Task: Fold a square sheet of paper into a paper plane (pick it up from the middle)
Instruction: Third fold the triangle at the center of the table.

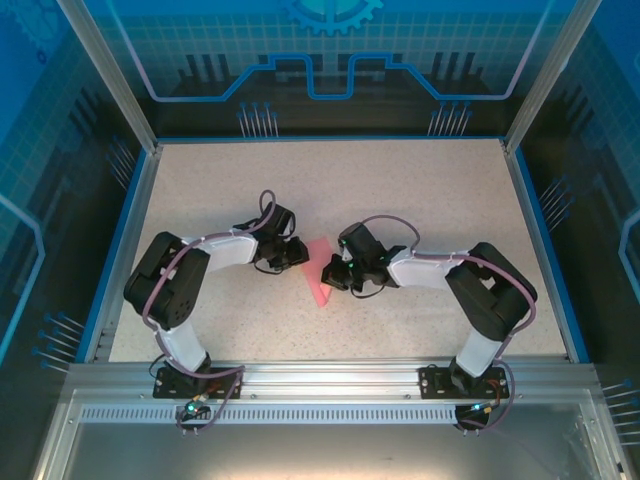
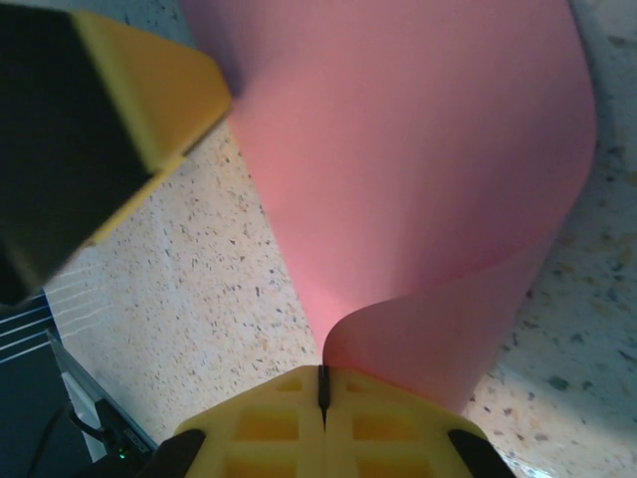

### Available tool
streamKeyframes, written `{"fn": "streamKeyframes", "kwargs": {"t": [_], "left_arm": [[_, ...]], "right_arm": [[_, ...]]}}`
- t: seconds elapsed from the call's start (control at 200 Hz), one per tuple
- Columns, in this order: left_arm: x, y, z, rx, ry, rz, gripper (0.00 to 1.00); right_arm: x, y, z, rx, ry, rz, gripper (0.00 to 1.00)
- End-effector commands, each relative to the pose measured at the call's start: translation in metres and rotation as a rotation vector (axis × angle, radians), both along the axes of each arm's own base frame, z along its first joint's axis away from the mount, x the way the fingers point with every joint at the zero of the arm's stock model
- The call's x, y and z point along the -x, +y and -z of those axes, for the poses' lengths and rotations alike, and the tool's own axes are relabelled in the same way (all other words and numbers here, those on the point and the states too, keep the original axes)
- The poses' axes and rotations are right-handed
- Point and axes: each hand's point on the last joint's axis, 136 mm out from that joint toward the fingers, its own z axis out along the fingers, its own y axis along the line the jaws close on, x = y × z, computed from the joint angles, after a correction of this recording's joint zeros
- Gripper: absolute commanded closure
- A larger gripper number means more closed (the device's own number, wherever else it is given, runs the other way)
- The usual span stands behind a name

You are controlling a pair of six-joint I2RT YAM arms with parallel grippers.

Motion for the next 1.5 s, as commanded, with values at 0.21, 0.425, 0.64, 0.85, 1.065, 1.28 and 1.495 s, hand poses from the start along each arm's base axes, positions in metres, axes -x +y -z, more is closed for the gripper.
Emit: {"fn": "streamKeyframes", "kwargs": {"t": [0.21,0.425,0.64,0.85,1.065,1.28,1.495], "left_arm": [[-0.003,0.006,0.009,-0.037,0.029,-0.003,0.84],[-0.002,0.006,0.010,-0.037,0.033,0.000,0.84],[-0.002,0.005,0.008,-0.034,0.033,0.003,0.84],[-0.002,0.005,0.008,-0.030,0.034,0.002,0.84],[-0.001,0.005,0.008,-0.030,0.034,0.003,0.84],[0.000,0.006,0.009,-0.030,0.037,0.001,0.84],[0.001,0.006,0.009,-0.029,0.035,0.001,0.84]], "right_arm": [[-0.008,0.023,-0.003,-0.040,-0.012,-0.035,0.95],[-0.012,0.025,0.004,-0.027,-0.012,-0.031,0.95],[-0.013,0.031,0.009,-0.020,-0.013,-0.042,0.95],[-0.013,0.031,0.014,-0.005,-0.014,-0.040,0.95],[-0.015,0.027,0.018,0.015,-0.017,-0.021,0.95],[-0.016,0.025,0.021,0.035,-0.018,-0.014,0.94],[-0.015,0.021,0.026,0.061,-0.019,-0.010,0.94]]}}
